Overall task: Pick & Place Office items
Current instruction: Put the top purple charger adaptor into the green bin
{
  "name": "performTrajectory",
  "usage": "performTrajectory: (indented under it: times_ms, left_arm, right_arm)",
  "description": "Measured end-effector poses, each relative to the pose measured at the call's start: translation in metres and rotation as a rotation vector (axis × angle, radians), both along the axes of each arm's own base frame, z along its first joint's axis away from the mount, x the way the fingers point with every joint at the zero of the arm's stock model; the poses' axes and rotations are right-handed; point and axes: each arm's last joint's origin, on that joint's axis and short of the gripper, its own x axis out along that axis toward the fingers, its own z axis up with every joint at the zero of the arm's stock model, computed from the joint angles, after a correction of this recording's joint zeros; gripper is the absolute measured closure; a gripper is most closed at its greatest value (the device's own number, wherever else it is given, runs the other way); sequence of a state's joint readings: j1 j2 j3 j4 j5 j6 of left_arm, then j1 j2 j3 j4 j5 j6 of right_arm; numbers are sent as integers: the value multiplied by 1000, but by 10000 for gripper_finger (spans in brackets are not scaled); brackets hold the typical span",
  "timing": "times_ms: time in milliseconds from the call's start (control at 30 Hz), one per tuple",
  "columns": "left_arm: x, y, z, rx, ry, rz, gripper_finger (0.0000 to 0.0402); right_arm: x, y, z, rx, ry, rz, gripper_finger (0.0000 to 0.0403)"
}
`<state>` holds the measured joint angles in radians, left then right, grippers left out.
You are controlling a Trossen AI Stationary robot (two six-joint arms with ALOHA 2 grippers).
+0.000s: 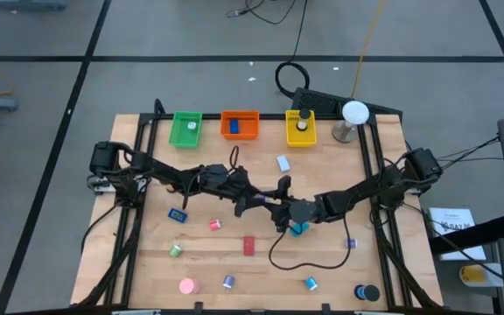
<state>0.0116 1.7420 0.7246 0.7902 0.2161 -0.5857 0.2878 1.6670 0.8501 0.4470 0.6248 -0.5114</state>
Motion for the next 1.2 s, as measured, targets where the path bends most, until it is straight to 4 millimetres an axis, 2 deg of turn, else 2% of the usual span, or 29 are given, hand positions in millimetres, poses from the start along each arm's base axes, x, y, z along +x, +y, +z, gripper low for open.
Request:
performTrajectory:
  times_ms: [200, 400, 533, 667, 767, 933, 1200]
  left_arm:
    - [0, -1, -2, 21, 11, -15, 258]
    - [-3, -1, -1, 90, -50, -38, 260]
    - [-18, -3, -1, 89, -197, -94, 260]
    - [-35, -5, 1, 96, -351, -154, 260]
    - [-39, -6, 0, 97, -371, -163, 260]
    - [-37, -8, 3, 98, -387, -190, 260]
    - [-36, -6, 1, 85, -363, -173, 260]
  right_arm:
    - [0, 0, -1, 0, 6, 0, 259]
    - [-3, 6, 2, -43, -20, -74, 232]
    - [-12, 14, 17, -82, -81, -155, 192]
    - [-14, 18, 27, -9, -128, -75, 148]
    - [-10, 16, 32, 75, -166, 55, 129]
    - [0, 9, 34, 96, -235, 143, 134]
    - [4, 4, 39, 88, -271, 278, 181]
